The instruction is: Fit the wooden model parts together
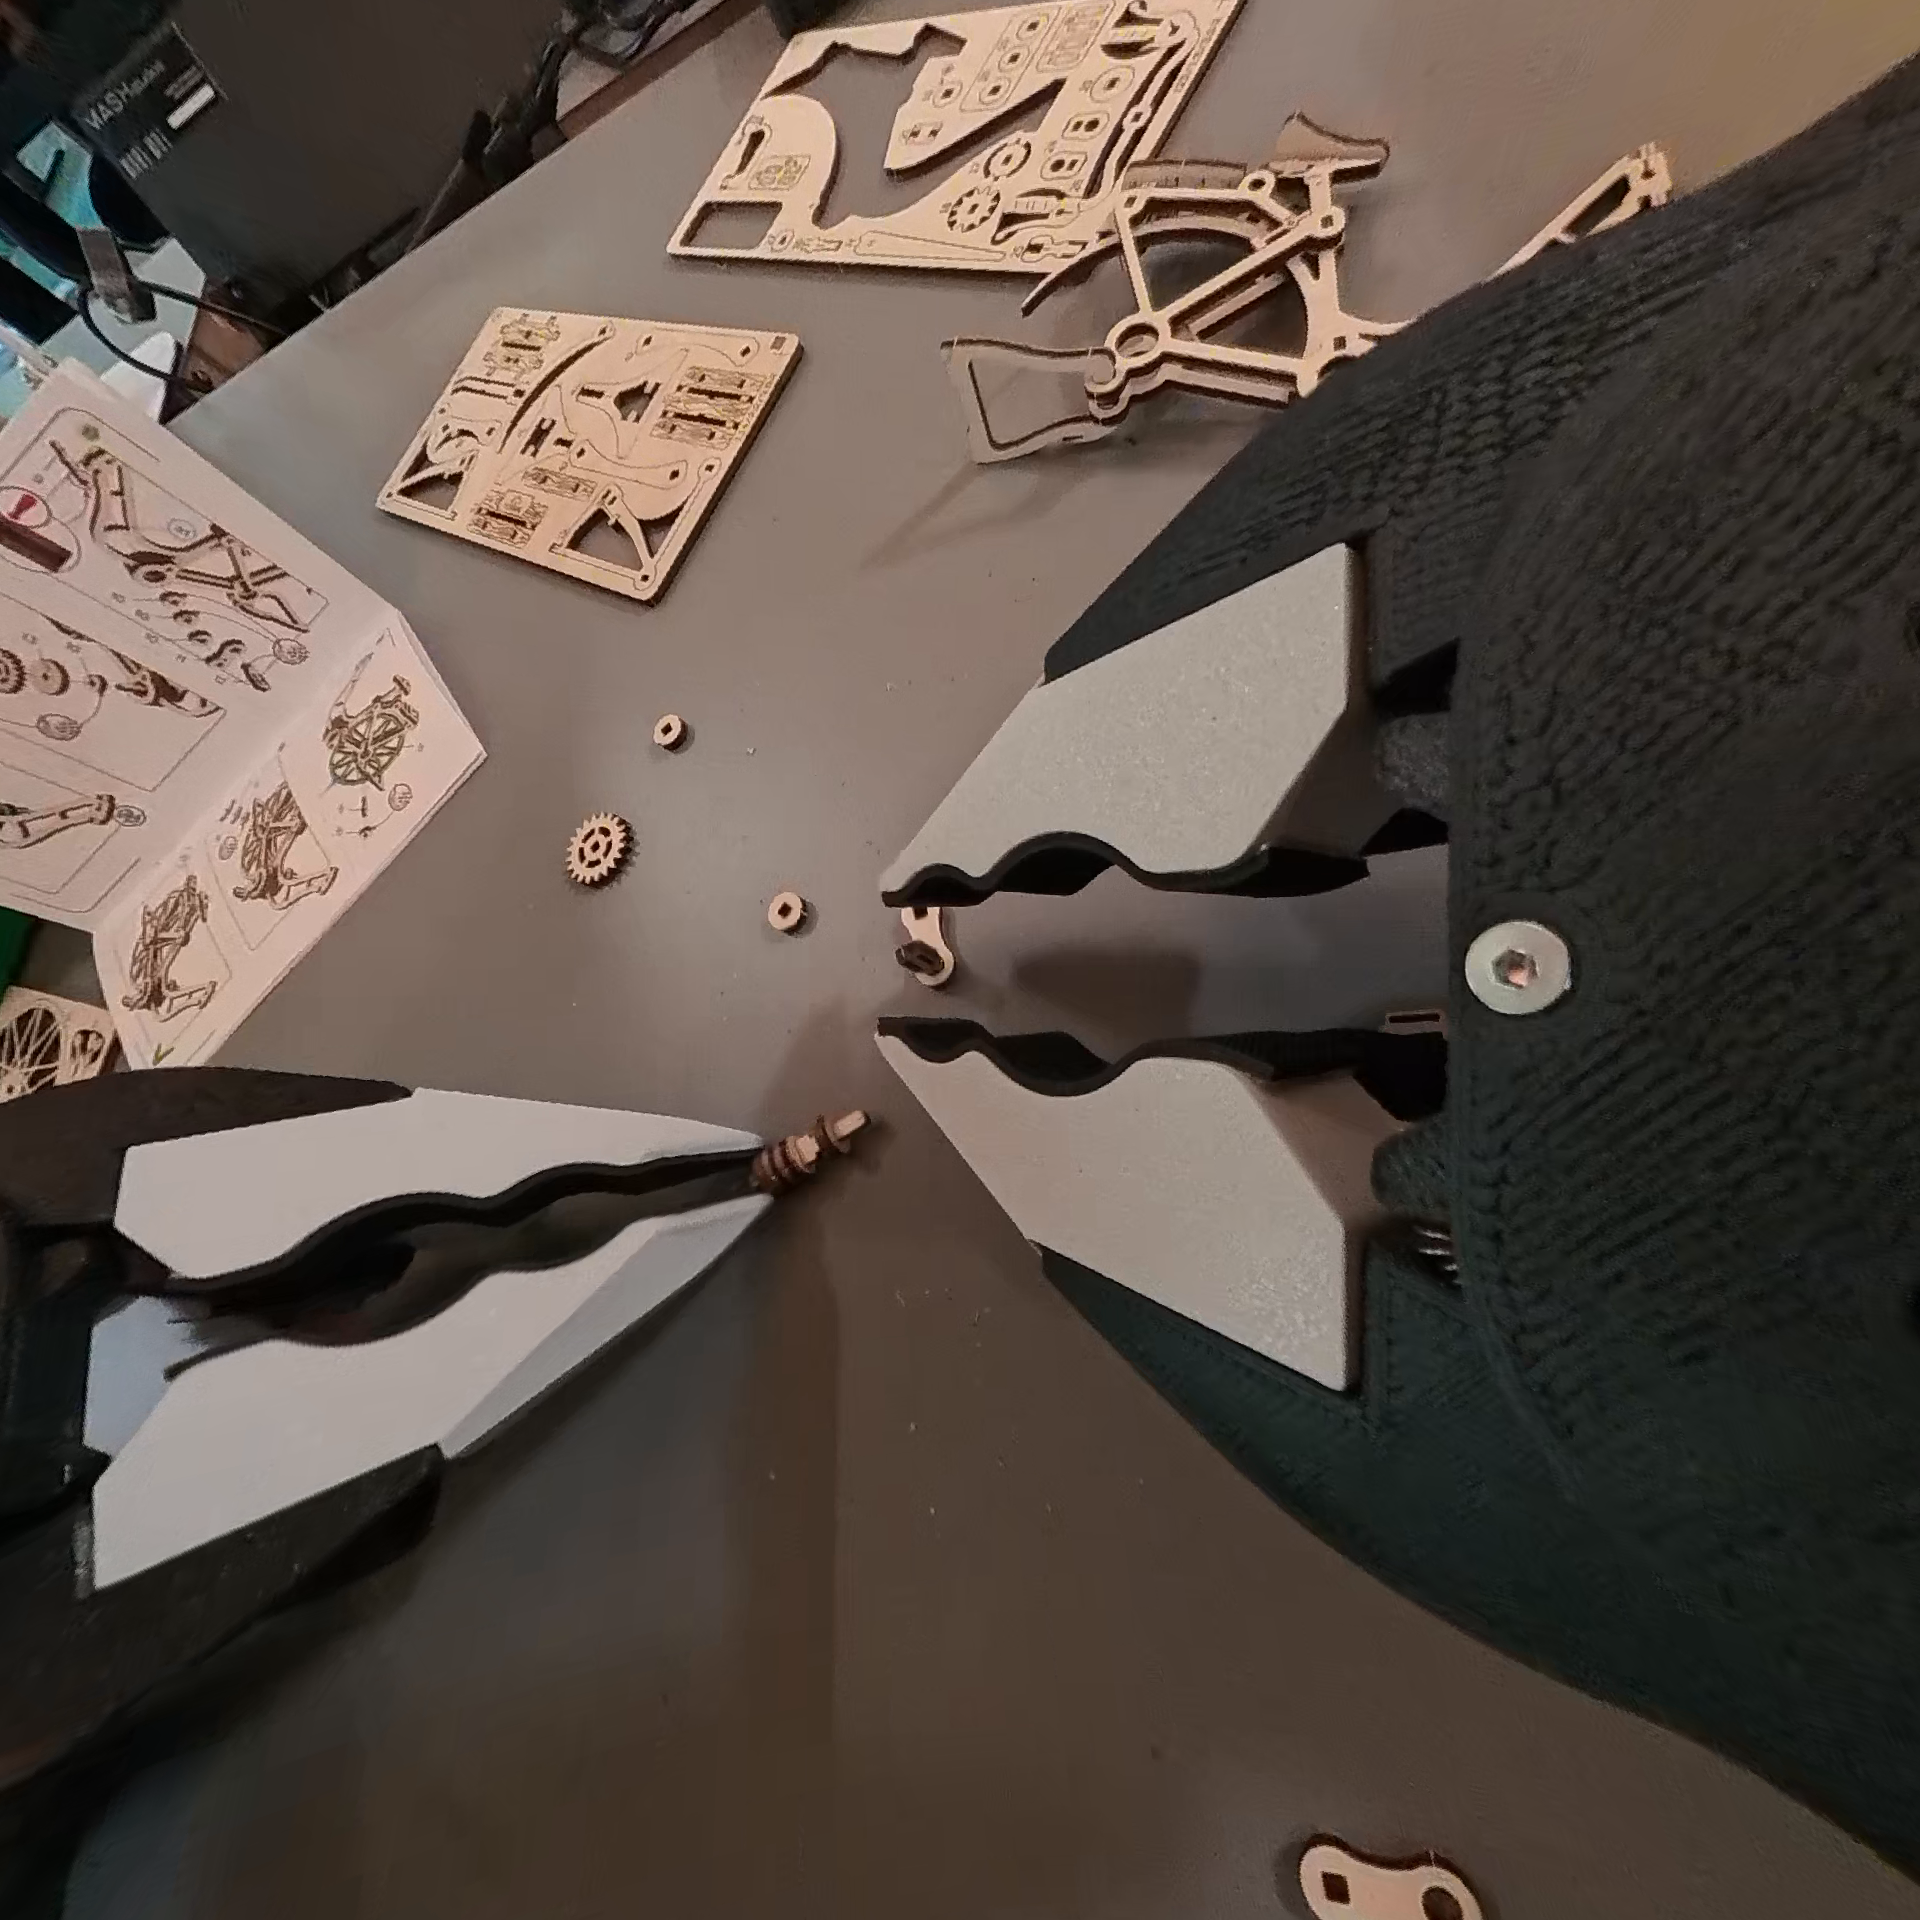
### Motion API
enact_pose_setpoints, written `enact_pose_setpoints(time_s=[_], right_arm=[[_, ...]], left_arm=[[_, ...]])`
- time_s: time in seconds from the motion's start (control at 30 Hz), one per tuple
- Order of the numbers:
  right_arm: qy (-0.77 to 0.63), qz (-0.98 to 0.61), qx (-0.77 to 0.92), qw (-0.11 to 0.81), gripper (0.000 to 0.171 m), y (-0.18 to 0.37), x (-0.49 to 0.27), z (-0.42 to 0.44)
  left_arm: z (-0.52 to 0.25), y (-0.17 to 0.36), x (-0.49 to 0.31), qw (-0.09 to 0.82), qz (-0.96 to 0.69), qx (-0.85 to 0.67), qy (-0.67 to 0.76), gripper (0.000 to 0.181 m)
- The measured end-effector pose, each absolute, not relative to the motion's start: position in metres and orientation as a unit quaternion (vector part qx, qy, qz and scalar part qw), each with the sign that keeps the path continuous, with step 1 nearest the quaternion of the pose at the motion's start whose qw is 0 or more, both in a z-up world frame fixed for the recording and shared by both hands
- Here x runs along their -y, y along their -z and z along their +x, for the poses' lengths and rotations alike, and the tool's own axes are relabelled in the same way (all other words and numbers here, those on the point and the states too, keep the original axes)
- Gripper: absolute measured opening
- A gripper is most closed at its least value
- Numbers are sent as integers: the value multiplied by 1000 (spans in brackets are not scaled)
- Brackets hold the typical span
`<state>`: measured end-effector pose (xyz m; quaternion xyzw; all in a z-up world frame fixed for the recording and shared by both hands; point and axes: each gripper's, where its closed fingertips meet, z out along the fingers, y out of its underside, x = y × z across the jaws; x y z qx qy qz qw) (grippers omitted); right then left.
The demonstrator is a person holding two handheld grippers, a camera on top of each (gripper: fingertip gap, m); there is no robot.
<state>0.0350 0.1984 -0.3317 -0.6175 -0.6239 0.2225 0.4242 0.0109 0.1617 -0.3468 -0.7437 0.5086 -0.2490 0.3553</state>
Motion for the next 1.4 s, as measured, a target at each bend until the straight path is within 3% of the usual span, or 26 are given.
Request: enact_pose_setpoints(time_s=[0.37, 0.9, 1.4], right_arm=[[-210, -621, 629, 418, 20, 336, -199, 35], [-202, -622, 634, 412, 1, 339, -199, 36], [-246, -585, 640, 433, 1, 325, -187, 34]], left_arm=[[9, 346, -168, 368, -748, -500, 235, 0], [7, 343, -174, 395, -731, -514, 212, 1], [6, 338, -179, 418, -723, -512, 202, 1]])
